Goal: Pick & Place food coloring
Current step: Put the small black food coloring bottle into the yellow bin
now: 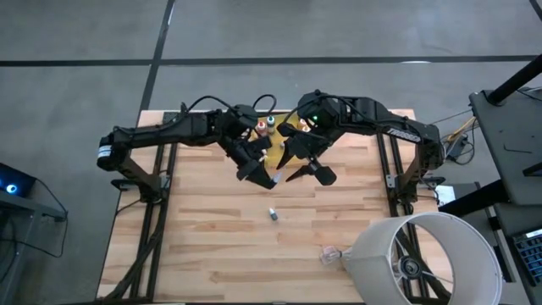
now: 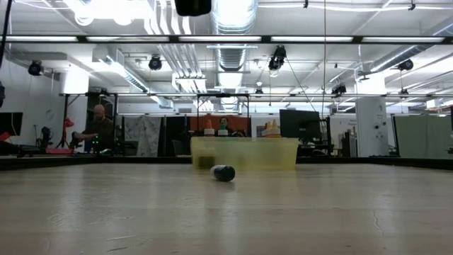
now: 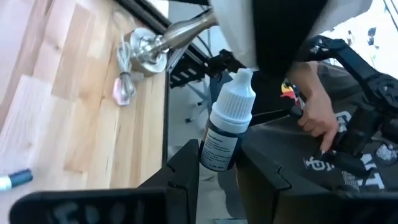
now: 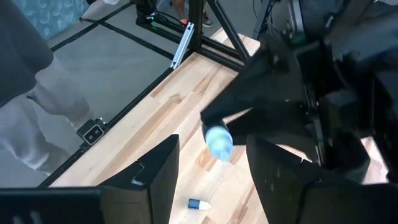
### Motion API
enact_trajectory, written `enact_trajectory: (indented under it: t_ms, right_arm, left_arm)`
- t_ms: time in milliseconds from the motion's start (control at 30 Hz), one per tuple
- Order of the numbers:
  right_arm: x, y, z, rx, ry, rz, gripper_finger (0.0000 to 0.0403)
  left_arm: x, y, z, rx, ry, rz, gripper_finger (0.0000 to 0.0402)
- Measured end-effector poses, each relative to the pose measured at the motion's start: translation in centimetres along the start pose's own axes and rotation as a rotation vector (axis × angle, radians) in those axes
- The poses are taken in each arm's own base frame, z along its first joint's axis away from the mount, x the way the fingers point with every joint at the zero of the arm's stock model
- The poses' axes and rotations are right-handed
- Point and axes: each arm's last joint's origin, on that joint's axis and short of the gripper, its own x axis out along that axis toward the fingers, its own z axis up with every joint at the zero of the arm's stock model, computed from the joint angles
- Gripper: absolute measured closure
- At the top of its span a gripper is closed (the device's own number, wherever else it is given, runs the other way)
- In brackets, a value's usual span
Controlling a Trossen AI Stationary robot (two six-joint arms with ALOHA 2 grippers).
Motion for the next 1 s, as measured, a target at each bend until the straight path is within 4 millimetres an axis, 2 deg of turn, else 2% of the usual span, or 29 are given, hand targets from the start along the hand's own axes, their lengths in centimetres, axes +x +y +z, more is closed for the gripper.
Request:
enact_trajectory:
  t_ms: [167, 833, 1000]
  right_arm:
    - [0.10, 0.00, -0.14, 0.006, 0.008, 0.004, 0.0223]
    - [0.27, -0.01, -0.44, 0.009, 0.025, 0.011, 0.0229]
    - [0.28, -0.02, -0.44, 0.009, 0.025, 0.010, 0.0229]
  left_arm:
    - [-0.11, 0.79, -0.01, -0.069, -0.001, 0.013, 0.0333]
    - [-0.29, 0.69, 0.04, -0.104, 0.038, -0.052, 0.0338]
    - [0.34, 0.97, 0.78, -0.107, 0.042, -0.074, 0.0339]
